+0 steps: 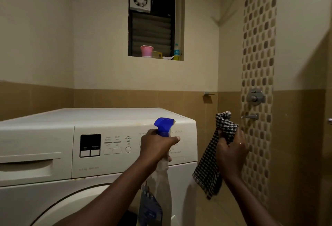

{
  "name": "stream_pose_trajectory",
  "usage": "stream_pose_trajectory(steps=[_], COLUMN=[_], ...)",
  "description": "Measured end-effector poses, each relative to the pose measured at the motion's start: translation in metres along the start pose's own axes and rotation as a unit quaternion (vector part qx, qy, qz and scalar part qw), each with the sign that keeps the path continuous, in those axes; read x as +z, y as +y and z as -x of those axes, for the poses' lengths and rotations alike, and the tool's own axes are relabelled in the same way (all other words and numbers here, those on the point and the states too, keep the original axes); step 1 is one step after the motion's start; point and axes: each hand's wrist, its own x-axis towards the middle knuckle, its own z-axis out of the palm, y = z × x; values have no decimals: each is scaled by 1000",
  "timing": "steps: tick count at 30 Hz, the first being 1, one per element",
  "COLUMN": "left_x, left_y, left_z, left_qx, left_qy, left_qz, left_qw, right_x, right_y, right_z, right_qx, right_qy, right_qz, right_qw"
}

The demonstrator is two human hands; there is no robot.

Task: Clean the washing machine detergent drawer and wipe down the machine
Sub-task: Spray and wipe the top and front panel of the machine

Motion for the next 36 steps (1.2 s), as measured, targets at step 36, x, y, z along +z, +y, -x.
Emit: stream_pose_trajectory(steps=[36], left_x=[-70], left_y=[-99], left_z=[39], left_qx=[-74], left_qy=[7], left_qz=[3], left_qw=[997], right_x=[82], right_y=[-51], right_z=[25], right_qx=[-129], right_qy=[-219], right_qz=[-2], right_qw=[967])
